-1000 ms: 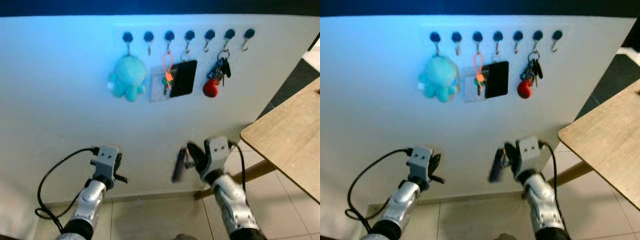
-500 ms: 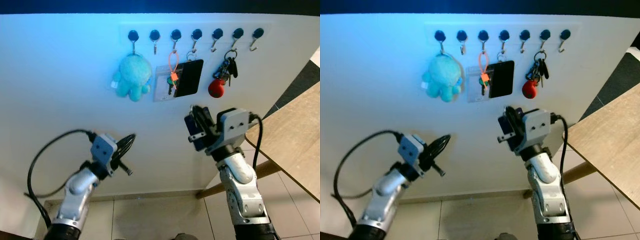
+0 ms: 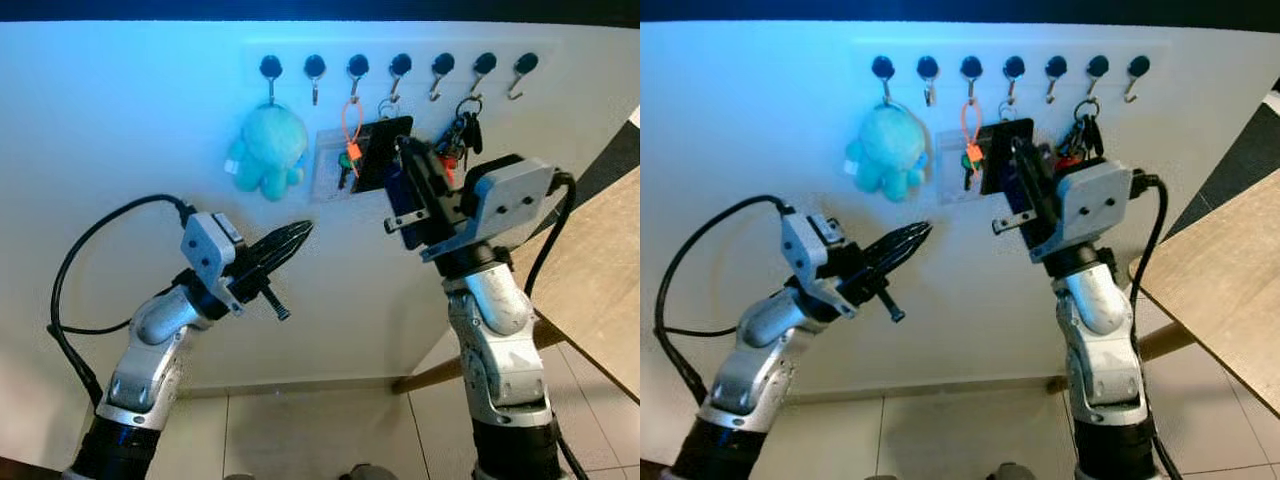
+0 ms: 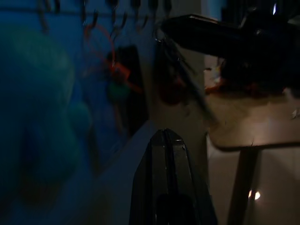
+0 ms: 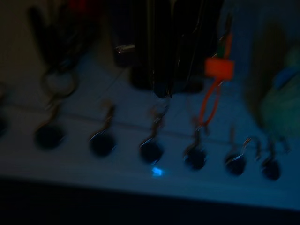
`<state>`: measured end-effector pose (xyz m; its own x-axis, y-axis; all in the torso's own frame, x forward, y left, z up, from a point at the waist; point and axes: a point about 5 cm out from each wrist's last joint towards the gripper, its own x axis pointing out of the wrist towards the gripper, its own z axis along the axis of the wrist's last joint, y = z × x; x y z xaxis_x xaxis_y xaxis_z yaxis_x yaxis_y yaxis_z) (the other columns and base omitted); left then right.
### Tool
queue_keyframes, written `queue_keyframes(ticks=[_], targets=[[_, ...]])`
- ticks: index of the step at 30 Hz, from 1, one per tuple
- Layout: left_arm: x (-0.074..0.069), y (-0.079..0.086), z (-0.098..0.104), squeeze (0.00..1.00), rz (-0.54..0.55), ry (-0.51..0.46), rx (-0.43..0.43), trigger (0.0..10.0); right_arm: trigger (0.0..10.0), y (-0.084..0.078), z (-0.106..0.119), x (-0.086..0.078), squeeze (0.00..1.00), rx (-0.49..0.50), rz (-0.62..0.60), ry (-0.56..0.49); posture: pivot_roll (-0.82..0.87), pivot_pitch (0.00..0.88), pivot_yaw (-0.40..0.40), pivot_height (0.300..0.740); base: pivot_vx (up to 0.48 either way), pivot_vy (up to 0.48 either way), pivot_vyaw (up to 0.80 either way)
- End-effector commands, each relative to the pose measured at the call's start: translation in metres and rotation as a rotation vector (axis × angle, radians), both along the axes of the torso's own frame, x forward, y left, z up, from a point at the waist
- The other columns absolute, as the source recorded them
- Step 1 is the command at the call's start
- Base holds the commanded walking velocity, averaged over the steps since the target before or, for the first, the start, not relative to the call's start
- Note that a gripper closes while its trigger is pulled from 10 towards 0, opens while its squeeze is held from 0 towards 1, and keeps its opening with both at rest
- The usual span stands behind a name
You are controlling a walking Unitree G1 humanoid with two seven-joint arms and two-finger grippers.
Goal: Hang keys on a hook
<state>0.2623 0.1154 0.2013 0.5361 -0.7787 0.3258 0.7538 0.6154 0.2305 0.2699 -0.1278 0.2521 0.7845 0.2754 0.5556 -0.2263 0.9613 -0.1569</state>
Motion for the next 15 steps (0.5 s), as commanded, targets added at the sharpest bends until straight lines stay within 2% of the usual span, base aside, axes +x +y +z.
queue_keyframes(ticks=[1,6,15], targets=[[-0.002,-0.005,0.007,0.0,-0.018,0.001,-0.024,10.0,10.0,-0.001,0.005,-0.003,0.0,0.002,-0.019,-0.016,0.02,0.077,-0.033,0.74,0.0,0.0,0.0],[-0.003,-0.016,0.019,0.0,-0.041,-0.017,-0.002,10.0,10.0,-0.003,0.018,-0.003,0.0,-0.011,-0.084,-0.06,0.02,0.083,-0.031,0.74,0.0,0.0,0.0],[-0.001,-0.022,0.031,0.0,-0.046,-0.018,-0.003,10.0,10.0,-0.008,0.029,0.006,0.0,-0.038,-0.16,-0.059,0.03,0.094,-0.034,0.74,0.0,0.0,0.0]])
